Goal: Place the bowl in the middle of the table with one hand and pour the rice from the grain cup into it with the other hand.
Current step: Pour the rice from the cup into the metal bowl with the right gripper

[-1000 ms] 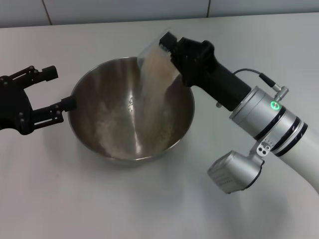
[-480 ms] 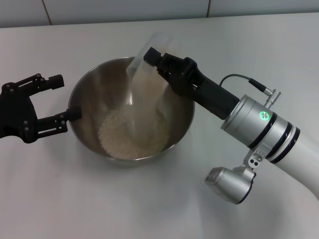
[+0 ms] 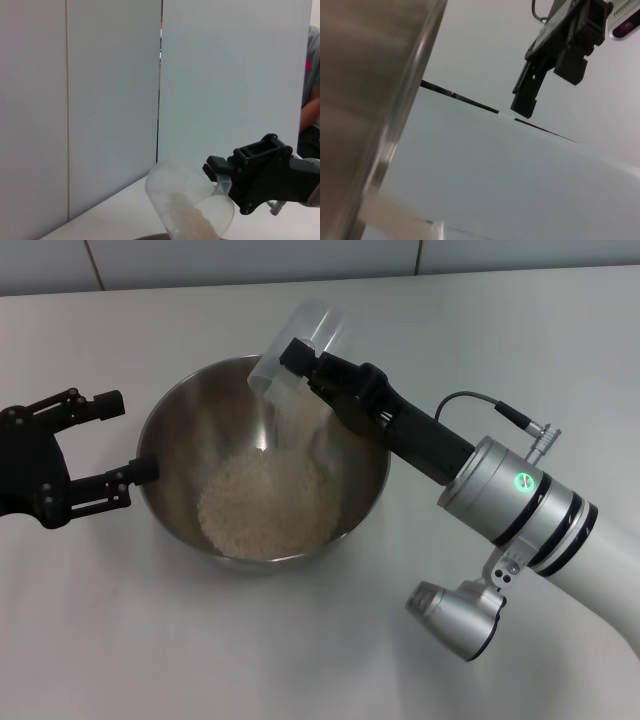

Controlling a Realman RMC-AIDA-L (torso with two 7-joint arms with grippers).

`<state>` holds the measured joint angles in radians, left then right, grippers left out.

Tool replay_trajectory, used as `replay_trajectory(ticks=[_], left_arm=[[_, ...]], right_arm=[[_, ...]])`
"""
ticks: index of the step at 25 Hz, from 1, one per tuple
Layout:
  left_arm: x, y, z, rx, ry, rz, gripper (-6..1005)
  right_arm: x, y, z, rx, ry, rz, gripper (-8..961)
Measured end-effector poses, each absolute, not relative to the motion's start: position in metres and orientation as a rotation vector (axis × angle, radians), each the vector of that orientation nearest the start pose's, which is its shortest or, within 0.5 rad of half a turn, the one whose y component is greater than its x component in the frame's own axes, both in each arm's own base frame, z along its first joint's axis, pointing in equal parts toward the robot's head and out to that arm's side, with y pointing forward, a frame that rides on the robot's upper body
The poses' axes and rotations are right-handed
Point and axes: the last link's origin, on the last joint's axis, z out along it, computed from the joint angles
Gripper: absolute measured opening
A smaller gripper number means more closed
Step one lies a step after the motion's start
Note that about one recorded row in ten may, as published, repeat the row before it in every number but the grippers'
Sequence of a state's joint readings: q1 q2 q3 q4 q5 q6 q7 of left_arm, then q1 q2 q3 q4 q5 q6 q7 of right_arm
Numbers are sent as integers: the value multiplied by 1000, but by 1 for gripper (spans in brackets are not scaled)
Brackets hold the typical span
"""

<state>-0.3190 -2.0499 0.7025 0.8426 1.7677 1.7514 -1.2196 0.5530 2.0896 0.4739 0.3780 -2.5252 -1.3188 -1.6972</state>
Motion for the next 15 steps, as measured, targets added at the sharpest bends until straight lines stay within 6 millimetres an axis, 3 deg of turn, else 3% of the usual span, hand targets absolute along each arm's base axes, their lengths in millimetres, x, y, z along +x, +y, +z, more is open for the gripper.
replay_trajectory(ticks=[8,15], left_arm=[[-278,286,60,-2599,-291,-837,813],[-278,286,61,-2595,-287,-838,813]], right_arm=[[186,298,-100,-1148,-1583,-113,11],[185,294,-99,-1203,-1510,-64,11]])
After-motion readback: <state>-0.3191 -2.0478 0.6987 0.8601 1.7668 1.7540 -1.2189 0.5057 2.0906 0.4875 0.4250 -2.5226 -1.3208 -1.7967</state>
